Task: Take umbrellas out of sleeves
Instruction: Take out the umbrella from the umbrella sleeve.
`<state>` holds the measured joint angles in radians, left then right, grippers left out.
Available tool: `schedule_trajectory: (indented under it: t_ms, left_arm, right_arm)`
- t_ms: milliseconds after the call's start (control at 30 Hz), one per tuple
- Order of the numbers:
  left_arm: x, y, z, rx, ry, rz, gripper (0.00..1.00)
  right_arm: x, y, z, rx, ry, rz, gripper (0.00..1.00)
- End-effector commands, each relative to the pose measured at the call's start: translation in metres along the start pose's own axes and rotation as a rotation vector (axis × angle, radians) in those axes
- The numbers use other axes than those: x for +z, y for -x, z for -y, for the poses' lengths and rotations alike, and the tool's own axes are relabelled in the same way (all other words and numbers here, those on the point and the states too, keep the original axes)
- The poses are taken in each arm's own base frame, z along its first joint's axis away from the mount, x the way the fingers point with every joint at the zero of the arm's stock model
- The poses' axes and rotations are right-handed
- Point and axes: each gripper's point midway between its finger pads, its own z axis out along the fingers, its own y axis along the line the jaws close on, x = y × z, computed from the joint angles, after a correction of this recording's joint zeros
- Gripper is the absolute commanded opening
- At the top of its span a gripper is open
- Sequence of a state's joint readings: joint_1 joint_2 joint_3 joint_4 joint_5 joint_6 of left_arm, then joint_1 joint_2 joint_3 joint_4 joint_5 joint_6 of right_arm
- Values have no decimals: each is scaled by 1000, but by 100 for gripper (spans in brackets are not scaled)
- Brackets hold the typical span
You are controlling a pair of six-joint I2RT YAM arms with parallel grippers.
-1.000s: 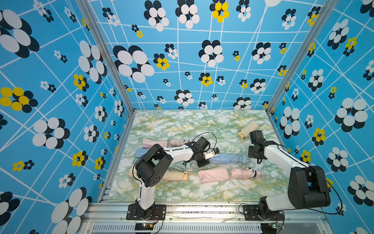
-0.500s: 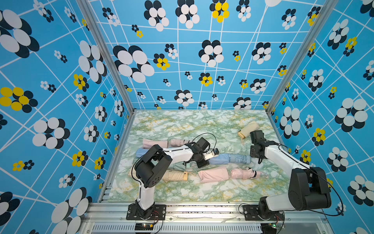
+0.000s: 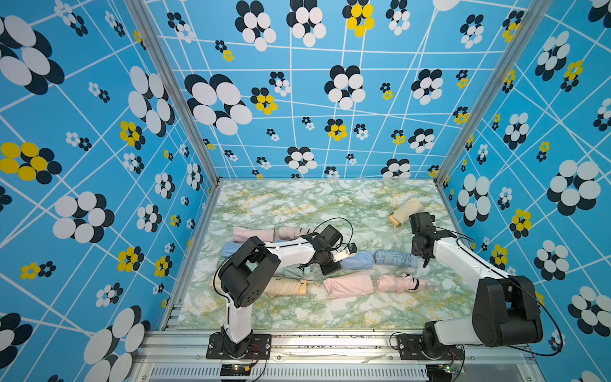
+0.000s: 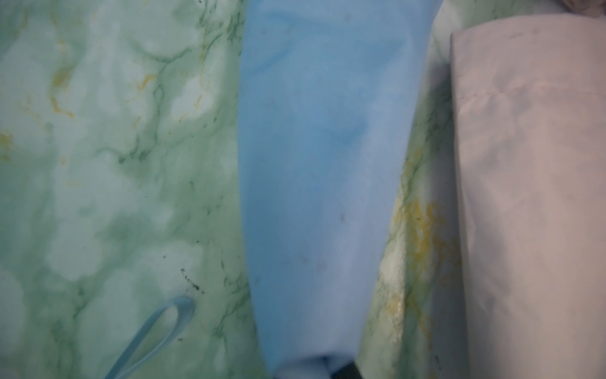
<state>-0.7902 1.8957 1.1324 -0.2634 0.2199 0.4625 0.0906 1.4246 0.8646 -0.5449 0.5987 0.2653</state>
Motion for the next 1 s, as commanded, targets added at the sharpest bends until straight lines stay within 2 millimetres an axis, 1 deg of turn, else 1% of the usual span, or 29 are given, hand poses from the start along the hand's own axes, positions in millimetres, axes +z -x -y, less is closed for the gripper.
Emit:
schedule_trajectory:
  t_ms: [0,33,100,133,167,267,333,367,400,467,500,533,567,600,667,700,733,833,900,967]
  left_arm:
    - [-2,-19,12,-22,-26,-64,14]
    - [-2,-18,11,-21,-24,-63,27]
    - [-4,-18,10,-20,-18,-60,41]
    - [-6,-16,10,-20,-11,-57,46]
    - [-7,-16,9,-20,-7,-54,49]
    - [-11,-12,5,-25,18,-43,55]
    - [-22,-4,2,-33,38,-11,59]
    - [-26,0,0,-38,44,4,64]
    - [-31,4,-2,-45,53,21,72]
    - [-40,12,-4,-48,66,55,90]
    - [-45,17,-5,-51,75,75,99]
    - [-51,22,-6,-52,81,96,99]
    - [-57,28,-7,-56,86,119,99]
    - [-64,35,-8,-60,88,149,99]
    - [-77,51,-10,-92,72,232,99]
    - [-84,61,-10,-123,49,285,99]
    - [-91,71,-12,-155,30,343,99]
    - [-108,94,-17,-225,-12,471,99]
    - [-113,102,-19,-242,-23,507,99]
    - [-114,105,-19,-247,-29,515,99]
  right_arm:
    - [-1,8,7,6,-37,7,4]
    - [-2,8,8,9,-38,8,11]
    - [-5,11,10,15,-36,14,24]
    - [-7,12,11,19,-35,18,30]
    - [-10,14,12,21,-32,25,35]
    - [-21,20,15,33,-11,44,45]
    - [-31,26,12,45,46,61,53]
    - [-35,29,7,51,85,68,58]
    - [-40,32,2,60,136,76,64]
    - [-51,38,-12,76,244,95,68]
    - [-57,41,-18,90,298,103,75]
    - [-63,43,-25,102,352,110,81]
    - [-67,45,-32,107,397,113,82]
    - [-72,47,-40,119,450,112,89]
    - [-77,49,-57,128,548,102,92]
    - [-78,48,-65,136,591,86,95]
    - [-79,47,-74,142,630,67,97]
    - [-76,44,-97,157,725,14,99]
    - [-73,43,-109,168,769,-18,99]
    - [-68,39,-118,173,795,-50,99]
